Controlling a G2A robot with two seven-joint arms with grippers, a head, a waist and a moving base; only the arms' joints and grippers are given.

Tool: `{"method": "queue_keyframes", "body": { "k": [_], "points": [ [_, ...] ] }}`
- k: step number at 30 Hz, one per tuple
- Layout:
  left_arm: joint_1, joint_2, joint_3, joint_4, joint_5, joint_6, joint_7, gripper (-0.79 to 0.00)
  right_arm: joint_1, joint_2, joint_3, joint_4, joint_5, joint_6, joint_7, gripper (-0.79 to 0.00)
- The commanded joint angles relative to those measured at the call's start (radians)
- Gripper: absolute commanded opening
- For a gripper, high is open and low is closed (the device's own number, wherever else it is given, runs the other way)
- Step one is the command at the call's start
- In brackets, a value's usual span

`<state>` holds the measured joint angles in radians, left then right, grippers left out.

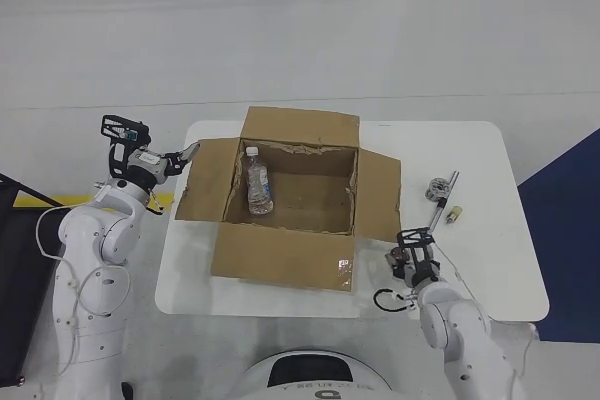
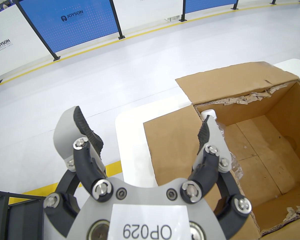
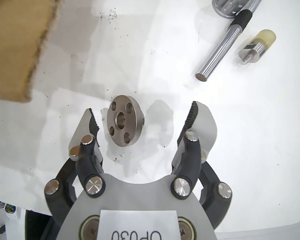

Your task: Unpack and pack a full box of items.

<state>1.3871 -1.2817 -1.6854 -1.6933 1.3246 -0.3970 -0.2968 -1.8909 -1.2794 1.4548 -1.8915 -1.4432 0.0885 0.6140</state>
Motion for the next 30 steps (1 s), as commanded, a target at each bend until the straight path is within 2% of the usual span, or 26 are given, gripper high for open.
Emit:
{"method": "queue_keyframes", "body": {
  "k": [1,15,20,23,27,30],
  "points": [
    [0.000,0.000,0.000,0.000,0.000,0.000,0.000,0.000,0.000,0.000,-0.002,0.000,-0.005,-0.004,0.007,-0.785],
    [0.000,0.000,0.000,0.000,0.000,0.000,0.000,0.000,-0.050,0.004,0.011,-0.059,0.008,-0.026,-0.022,-0.785],
    [0.000,0.000,0.000,0.000,0.000,0.000,0.000,0.000,-0.069,0.003,0.037,-0.086,0.074,-0.030,-0.059,-0.785],
    [0.000,0.000,0.000,0.000,0.000,0.000,0.000,0.000,-0.122,0.005,0.096,-0.158,0.157,-0.043,-0.129,-0.785],
    [0.000,0.000,0.000,0.000,0.000,0.000,0.000,0.000,-0.266,0.007,0.214,-0.303,0.320,-0.118,-0.293,-0.785],
    [0.000,0.000,0.000,0.000,0.000,0.000,0.000,0.000,-0.362,0.007,0.271,-0.404,0.342,-0.156,-0.363,-0.785]
  ]
}}
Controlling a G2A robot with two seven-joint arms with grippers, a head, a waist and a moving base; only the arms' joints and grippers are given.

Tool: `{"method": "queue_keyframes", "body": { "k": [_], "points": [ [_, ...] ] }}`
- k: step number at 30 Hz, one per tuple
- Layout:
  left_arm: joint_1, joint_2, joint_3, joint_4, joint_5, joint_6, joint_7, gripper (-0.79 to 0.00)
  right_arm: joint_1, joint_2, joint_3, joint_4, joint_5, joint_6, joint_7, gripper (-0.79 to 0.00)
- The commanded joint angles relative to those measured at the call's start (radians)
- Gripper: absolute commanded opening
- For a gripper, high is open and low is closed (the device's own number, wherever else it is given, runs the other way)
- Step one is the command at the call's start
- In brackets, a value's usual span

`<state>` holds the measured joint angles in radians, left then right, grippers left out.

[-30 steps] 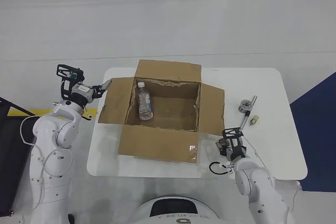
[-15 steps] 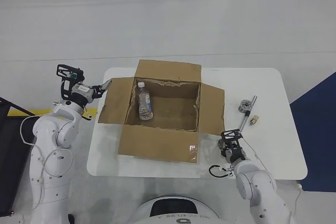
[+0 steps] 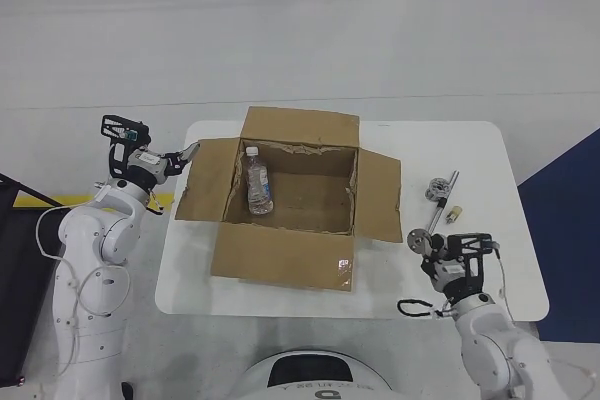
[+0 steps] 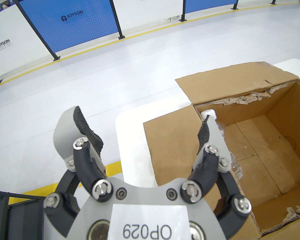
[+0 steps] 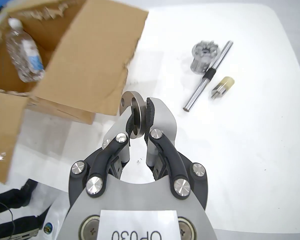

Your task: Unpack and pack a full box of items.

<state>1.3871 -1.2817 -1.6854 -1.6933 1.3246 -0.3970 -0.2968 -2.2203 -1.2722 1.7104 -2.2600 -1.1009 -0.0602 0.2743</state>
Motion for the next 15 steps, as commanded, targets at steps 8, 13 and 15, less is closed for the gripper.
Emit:
{"method": "queue_keyframes", "body": {
  "k": [8,13,15],
  "points": [
    [0.000,0.000,0.000,0.000,0.000,0.000,0.000,0.000,-0.081,0.000,0.028,-0.090,0.021,-0.031,-0.030,-0.785],
    [0.001,0.001,-0.002,0.002,0.008,0.006,0.000,0.000,-0.081,0.000,0.028,-0.090,0.021,-0.031,-0.030,-0.785],
    [0.001,0.008,-0.010,0.023,0.140,0.052,0.000,0.000,-0.059,-0.002,0.029,-0.080,0.019,0.016,-0.027,-0.785]
  ]
}}
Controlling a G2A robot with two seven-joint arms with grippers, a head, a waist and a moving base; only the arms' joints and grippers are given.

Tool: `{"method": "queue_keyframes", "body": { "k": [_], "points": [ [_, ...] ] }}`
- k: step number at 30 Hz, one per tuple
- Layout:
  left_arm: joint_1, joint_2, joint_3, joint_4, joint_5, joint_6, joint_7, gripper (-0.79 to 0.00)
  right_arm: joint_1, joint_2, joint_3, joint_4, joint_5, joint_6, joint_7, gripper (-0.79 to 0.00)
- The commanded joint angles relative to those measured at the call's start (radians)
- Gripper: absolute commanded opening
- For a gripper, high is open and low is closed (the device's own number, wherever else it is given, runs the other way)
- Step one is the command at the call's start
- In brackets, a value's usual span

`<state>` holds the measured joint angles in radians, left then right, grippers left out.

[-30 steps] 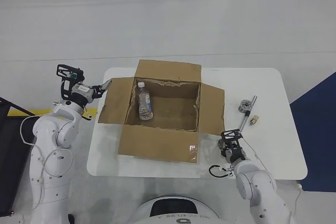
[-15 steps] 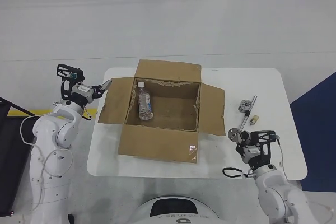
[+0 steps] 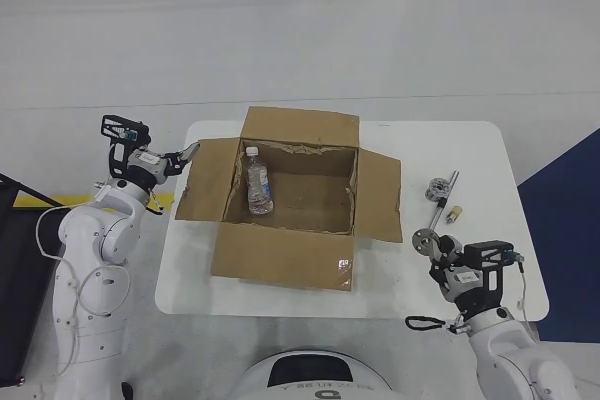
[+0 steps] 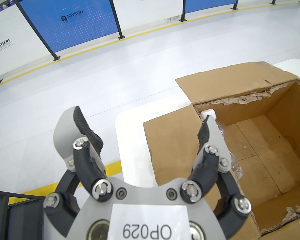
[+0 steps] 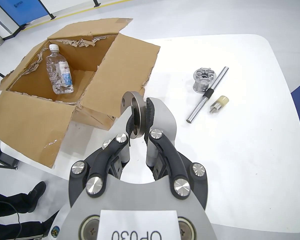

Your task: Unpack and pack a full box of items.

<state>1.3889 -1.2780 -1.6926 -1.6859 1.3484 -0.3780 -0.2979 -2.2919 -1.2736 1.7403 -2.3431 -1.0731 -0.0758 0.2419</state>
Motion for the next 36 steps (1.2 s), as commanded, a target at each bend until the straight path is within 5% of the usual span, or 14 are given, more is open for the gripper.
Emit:
{"method": "queue_keyframes", "body": {
  "k": [1,5,10,19,29,36],
  "points": [
    [-0.011,0.005,0.004,0.042,0.161,0.059,0.003,0.000,0.032,0.000,-0.023,-0.007,-0.031,0.035,0.021,-0.785],
    [-0.070,0.008,0.056,0.145,0.270,0.080,-0.028,0.000,0.191,0.003,-0.165,-0.007,-0.094,-0.028,0.083,-0.785],
    [-0.115,0.008,0.139,0.211,0.348,0.045,-0.027,0.000,0.439,-0.005,-0.389,0.000,-0.234,0.049,0.351,-0.785],
    [-0.193,-0.008,0.281,0.318,0.377,0.049,-0.069,0.000,0.913,-0.072,-0.777,0.379,-0.375,0.241,0.660,-0.785],
    [-0.237,-0.028,0.401,0.372,0.289,-0.039,-0.084,0.000,1.037,-0.115,-0.854,0.517,-0.353,0.346,0.721,-0.785],
    [-0.249,-0.028,0.388,0.378,0.248,-0.003,-0.076,0.000,1.107,-0.133,-0.850,0.642,-0.346,0.378,0.775,-0.785]
  ]
}}
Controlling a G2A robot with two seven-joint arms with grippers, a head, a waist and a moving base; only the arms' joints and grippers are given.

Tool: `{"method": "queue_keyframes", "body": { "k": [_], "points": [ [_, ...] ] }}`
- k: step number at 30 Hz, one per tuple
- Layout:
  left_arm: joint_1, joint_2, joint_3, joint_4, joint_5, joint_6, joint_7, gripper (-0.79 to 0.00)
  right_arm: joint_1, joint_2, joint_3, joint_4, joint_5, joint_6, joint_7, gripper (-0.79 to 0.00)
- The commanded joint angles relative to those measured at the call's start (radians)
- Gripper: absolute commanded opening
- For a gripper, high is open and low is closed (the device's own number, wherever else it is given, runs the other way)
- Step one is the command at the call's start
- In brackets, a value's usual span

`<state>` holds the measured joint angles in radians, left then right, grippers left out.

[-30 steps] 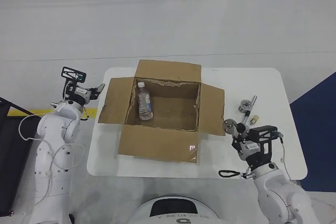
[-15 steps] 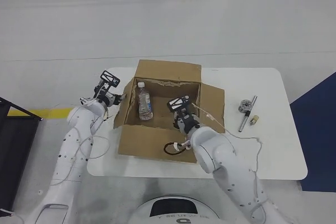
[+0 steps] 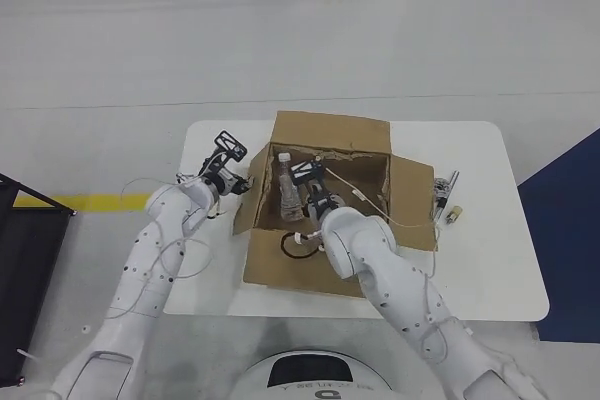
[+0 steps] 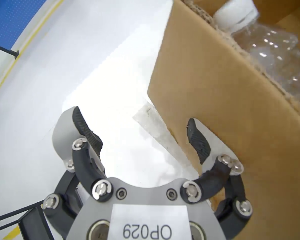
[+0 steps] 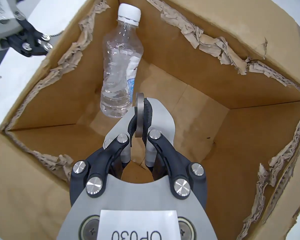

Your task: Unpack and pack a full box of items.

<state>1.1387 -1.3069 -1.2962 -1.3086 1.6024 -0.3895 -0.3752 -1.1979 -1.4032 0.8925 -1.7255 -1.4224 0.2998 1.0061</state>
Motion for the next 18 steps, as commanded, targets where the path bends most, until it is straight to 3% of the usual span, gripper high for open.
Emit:
{"method": "queue_keyframes", "body": {
  "k": [1,3,4,5,6,7,13,18],
  "points": [
    [0.004,0.003,-0.018,0.000,-0.013,0.016,0.004,0.000,0.026,-0.006,-0.006,0.053,-0.005,0.007,0.028,-0.785],
    [0.011,0.006,-0.039,-0.005,-0.027,0.027,0.009,0.000,0.046,-0.013,-0.012,0.090,0.005,0.018,0.048,-0.770],
    [0.015,0.008,-0.051,-0.007,-0.032,0.033,0.012,0.000,0.054,-0.016,-0.014,0.110,0.009,0.020,0.061,-0.551],
    [0.019,0.011,-0.062,-0.009,-0.036,0.038,0.014,0.000,0.064,-0.019,-0.018,0.124,0.008,0.021,0.069,-0.419],
    [0.022,0.013,-0.075,-0.012,-0.042,0.045,0.017,0.000,0.069,-0.022,-0.020,0.133,0.008,0.024,0.071,-0.108],
    [0.027,0.015,-0.086,-0.016,-0.048,0.050,0.019,0.000,0.072,-0.024,-0.021,0.136,0.008,0.027,0.071,0.000],
    [0.048,0.025,-0.133,-0.039,-0.070,0.060,0.018,0.000,0.003,-0.015,0.024,-0.025,-0.040,0.040,0.041,0.000],
    [0.065,0.030,-0.155,-0.073,-0.093,0.070,0.018,0.000,-0.212,0.022,0.228,-0.356,-0.021,0.044,-0.055,0.000]
  ]
}}
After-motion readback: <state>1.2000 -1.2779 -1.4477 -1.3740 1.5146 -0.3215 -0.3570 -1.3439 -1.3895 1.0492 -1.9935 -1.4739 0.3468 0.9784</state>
